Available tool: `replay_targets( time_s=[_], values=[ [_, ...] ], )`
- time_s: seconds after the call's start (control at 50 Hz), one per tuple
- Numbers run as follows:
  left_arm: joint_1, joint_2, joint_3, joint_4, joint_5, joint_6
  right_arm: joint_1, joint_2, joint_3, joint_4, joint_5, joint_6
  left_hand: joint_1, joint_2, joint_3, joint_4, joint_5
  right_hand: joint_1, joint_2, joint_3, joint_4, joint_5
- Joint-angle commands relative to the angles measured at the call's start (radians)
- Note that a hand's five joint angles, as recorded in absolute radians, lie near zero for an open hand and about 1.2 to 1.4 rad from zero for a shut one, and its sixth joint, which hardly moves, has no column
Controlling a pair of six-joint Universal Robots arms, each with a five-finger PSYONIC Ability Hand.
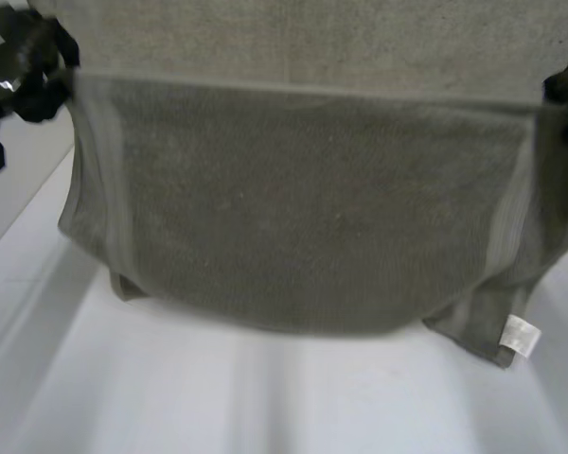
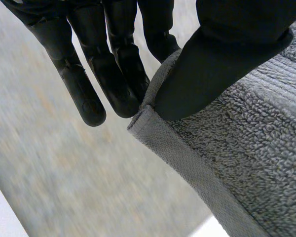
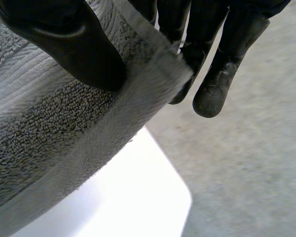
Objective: Fold the towel.
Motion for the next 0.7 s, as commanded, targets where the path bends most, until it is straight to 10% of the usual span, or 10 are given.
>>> replay_targets(
  time_s=[0.02,0.22,0.38,0.7],
  values=[
    [-0.042,-0.256,0.140,-0.131,-0.084,0.082,0.057,0.132,-0.045,-0.005,0.054,-0.044,0.197,0.179,0.179,0.177,0.189,0.069,0.056,0.053,0.058,0.043],
    [-0.138,-0.368,0.452,-0.293,-0.228,0.255,0.159,0.259,-0.362,-0.118,0.183,-0.013,0.197,0.179,0.179,0.177,0.189,0.069,0.056,0.053,0.058,0.043],
    [-0.148,-0.196,0.524,0.165,-0.289,0.234,0.172,0.039,-0.203,-0.669,0.249,0.156,0.197,0.179,0.179,0.177,0.189,0.069,0.056,0.053,0.058,0.043],
    [-0.085,-0.287,0.176,0.070,-0.175,0.212,0.164,0.101,0.117,-0.258,0.116,0.038,0.197,0.179,0.179,0.177,0.189,0.069,0.056,0.053,0.058,0.043]
  ],
)
